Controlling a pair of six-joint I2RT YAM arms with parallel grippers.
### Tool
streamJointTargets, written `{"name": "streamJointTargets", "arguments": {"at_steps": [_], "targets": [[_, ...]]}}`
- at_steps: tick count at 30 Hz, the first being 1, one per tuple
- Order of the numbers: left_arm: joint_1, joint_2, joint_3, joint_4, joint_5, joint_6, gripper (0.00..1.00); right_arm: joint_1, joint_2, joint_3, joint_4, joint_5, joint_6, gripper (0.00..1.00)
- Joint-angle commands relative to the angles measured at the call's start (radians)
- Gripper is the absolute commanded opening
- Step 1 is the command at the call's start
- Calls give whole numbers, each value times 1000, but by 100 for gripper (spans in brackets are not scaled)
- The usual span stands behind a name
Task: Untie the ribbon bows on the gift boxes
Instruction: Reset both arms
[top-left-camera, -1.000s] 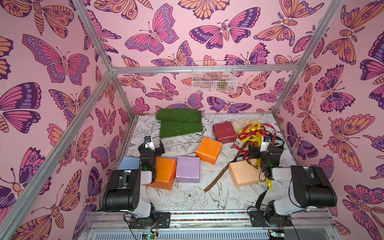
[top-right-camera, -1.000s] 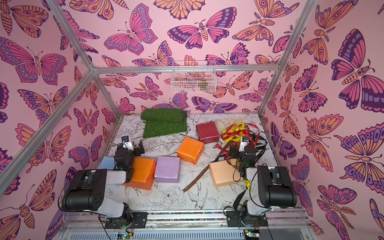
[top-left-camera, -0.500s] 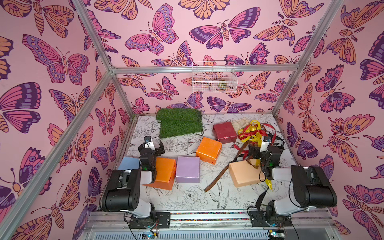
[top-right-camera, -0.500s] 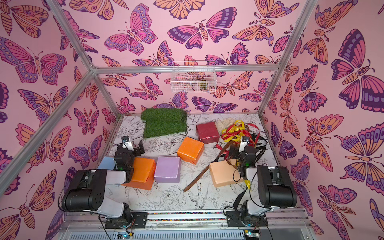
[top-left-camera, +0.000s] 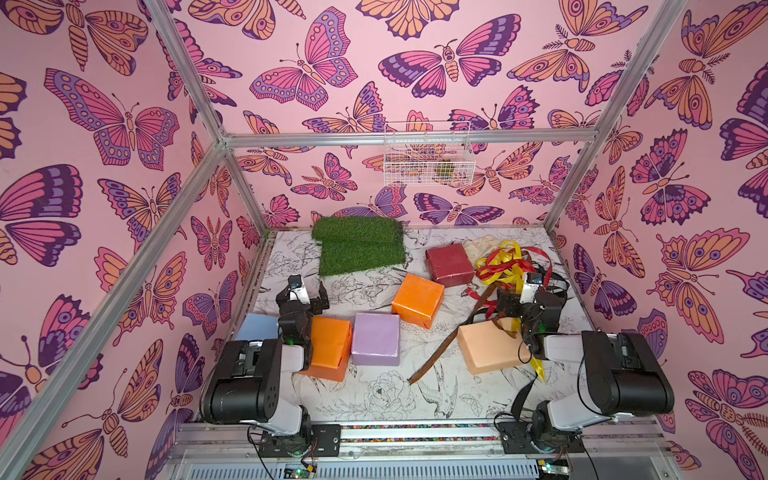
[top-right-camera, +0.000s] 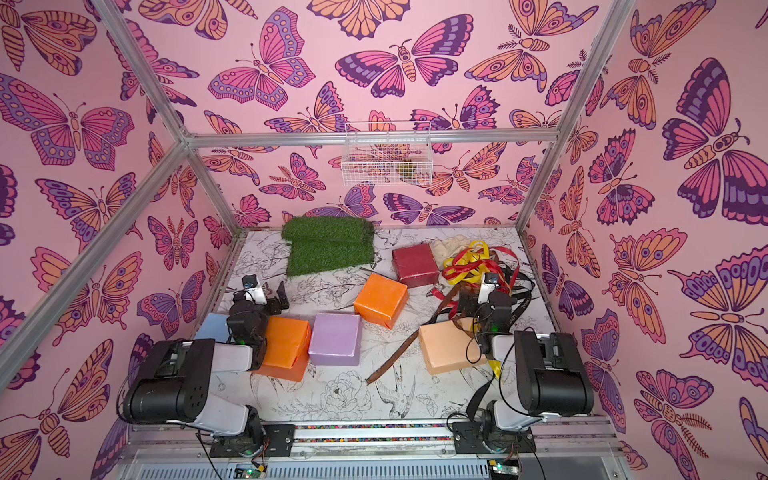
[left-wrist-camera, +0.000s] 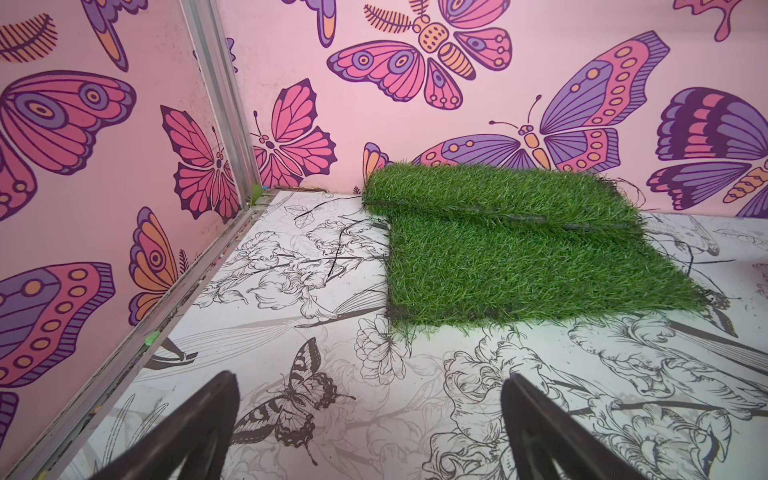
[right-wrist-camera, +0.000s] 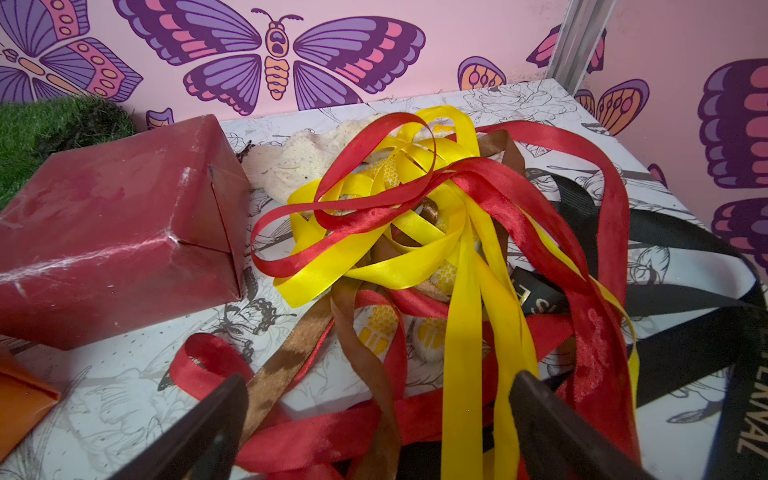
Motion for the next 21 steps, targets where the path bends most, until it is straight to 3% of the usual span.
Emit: {"name": "streamJointTargets", "arguments": {"at_steps": [1, 8, 12, 21], "targets": [[-1, 25, -34, -90, -8, -16, 99, 8, -14, 20, -18, 14, -11, 99], [-1, 26, -24, -108, 67, 12, 100, 9, -13, 20, -18, 14, -10, 99], [-1, 27, 48, -212, 84, 20, 100, 9, -13, 20, -18, 14, -10, 99], [-1, 24, 29, -179, 114, 30, 99, 9, -13, 20, -18, 14, -11, 99]]}}
